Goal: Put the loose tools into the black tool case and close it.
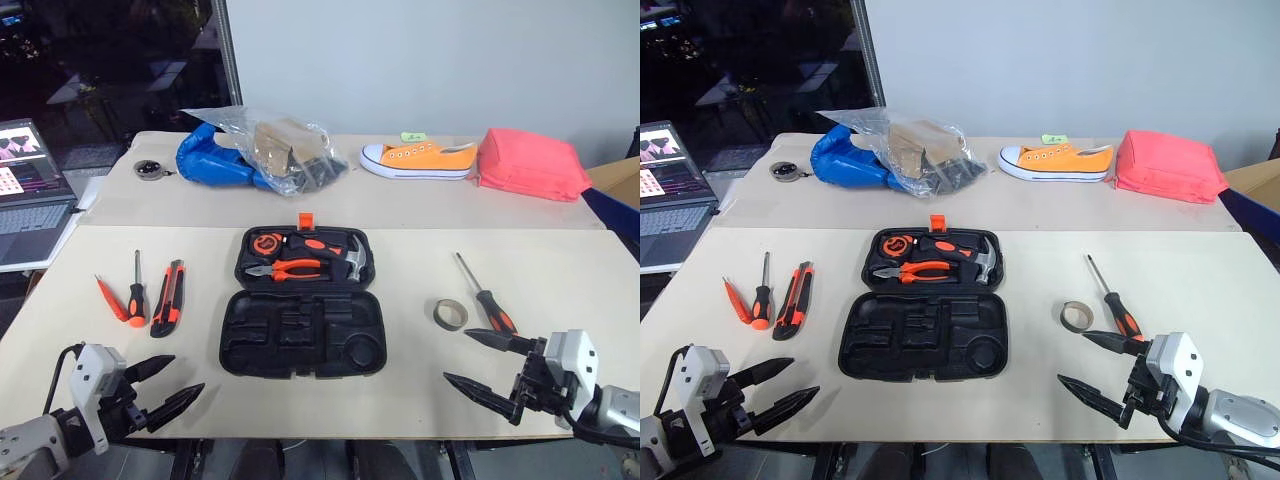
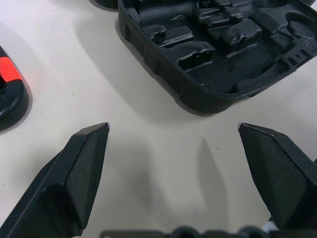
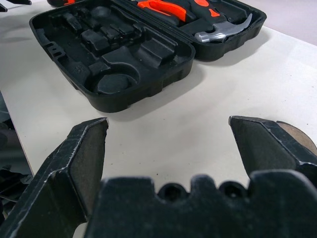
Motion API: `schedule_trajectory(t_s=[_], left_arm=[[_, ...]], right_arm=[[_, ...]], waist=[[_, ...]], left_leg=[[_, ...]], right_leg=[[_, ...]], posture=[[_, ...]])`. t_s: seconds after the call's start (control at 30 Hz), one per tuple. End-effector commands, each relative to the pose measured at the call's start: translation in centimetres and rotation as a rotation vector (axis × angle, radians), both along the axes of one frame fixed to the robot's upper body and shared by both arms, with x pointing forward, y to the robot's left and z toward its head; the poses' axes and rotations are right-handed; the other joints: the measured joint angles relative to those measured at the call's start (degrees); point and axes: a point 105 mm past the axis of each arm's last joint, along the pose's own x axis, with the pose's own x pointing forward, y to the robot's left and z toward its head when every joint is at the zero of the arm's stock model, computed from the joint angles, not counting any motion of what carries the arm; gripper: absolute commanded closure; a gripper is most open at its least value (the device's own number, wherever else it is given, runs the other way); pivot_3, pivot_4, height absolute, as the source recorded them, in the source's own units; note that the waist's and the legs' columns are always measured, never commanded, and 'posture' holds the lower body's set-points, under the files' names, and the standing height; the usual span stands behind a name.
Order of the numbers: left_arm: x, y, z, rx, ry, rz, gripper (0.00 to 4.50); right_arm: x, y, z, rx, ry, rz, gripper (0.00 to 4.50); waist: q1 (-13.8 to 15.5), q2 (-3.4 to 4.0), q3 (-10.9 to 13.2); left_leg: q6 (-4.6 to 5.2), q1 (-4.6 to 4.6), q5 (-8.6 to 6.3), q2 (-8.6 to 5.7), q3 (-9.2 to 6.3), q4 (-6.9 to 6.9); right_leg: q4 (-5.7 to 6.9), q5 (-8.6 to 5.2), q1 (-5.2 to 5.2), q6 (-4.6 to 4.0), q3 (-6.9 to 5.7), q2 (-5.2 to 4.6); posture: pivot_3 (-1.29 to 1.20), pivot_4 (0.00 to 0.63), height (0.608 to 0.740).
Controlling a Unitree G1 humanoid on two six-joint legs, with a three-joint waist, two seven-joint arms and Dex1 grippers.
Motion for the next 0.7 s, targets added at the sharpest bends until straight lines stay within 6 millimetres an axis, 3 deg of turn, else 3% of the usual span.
schedule_trajectory(t_s=[0.03,0.17,0.3,0.47,0.57,0.7], left_arm=[[0.9,0.1,1.9,0.021,-0.073,0.041,0.03],[4.0,1.2,4.7,-0.050,-0.170,0.299,0.03],[6.5,3.9,5.0,0.046,-0.058,0.592,0.03],[9.5,5.6,5.9,0.086,0.104,0.711,0.03],[10.7,6.9,5.7,0.116,0.210,0.782,0.03],[12.5,7.2,5.5,0.097,0.262,0.822,0.03]], right_arm=[[0.3,1.2,1.6,0.027,-0.083,0.050,0.00],[1.2,3.9,3.8,0.089,-0.177,0.142,0.00],[1.1,6.5,5.8,0.138,-0.213,0.283,0.00],[0.9,8.3,7.2,0.162,-0.206,0.423,0.00],[0.8,8.7,7.7,0.161,-0.205,0.472,0.00],[1.0,8.8,7.9,0.147,-0.214,0.491,0.00]], waist=[[-0.02,0.00,0.00],[0.03,-0.08,0.08],[0.09,-0.08,0.07],[0.30,-0.35,0.21],[0.14,-0.38,0.23],[-0.14,-0.42,0.25]], left_leg=[[0.00,0.00,0.00,0.00,0.00,0.00],[0.01,0.04,0.00,0.06,-0.01,0.03],[0.01,0.25,0.01,0.02,-0.11,0.06],[0.01,0.22,0.01,-0.06,-0.31,0.07],[0.01,0.17,0.01,-0.12,-0.35,0.04],[-0.08,0.07,-0.07,-0.17,-0.35,0.00]], right_leg=[[0.00,0.00,0.00,0.00,0.00,0.00],[0.15,0.01,0.02,0.00,-0.01,0.01],[0.24,0.21,0.29,0.36,-0.07,0.10],[0.23,0.25,0.33,0.46,-0.26,0.23],[0.20,0.22,0.34,0.51,-0.26,0.22],[0.19,0.21,0.25,0.52,-0.24,0.20]], posture=[[0.00,0.150,0.740],[0.00,0.150,0.740],[0.00,0.150,0.740],[0.00,0.150,0.740],[0.00,0.150,0.740],[0.00,0.150,0.740]])
